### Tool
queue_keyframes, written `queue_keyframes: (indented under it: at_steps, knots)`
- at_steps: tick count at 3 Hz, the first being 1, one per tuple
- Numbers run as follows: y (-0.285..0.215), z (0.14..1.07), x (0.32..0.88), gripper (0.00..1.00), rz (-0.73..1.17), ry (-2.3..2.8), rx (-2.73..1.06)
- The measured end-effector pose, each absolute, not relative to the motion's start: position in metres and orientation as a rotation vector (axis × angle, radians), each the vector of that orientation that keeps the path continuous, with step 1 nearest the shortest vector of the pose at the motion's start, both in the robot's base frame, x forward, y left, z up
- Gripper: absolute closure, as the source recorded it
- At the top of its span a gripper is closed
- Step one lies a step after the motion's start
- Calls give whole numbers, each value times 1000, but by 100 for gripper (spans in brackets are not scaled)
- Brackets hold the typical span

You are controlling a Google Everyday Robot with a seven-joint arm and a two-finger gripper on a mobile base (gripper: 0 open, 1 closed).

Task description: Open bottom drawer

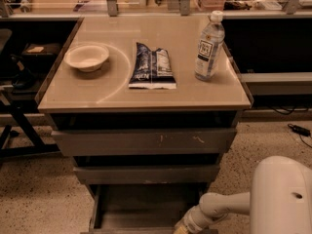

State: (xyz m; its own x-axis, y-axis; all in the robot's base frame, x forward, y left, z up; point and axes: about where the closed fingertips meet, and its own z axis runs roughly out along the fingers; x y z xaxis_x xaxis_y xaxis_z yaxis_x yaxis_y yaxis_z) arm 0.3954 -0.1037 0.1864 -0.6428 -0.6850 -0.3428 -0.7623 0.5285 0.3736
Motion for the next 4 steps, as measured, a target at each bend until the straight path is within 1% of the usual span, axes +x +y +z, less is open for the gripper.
queue_keyframes:
  at_steps: [2, 3, 4]
  knots:
    - [-104, 186, 392, 35, 775, 2595, -1259]
    - [-110, 188, 380, 13, 752, 2620, -1273]
    - [-108, 196, 380, 0, 752, 2620, -1274]
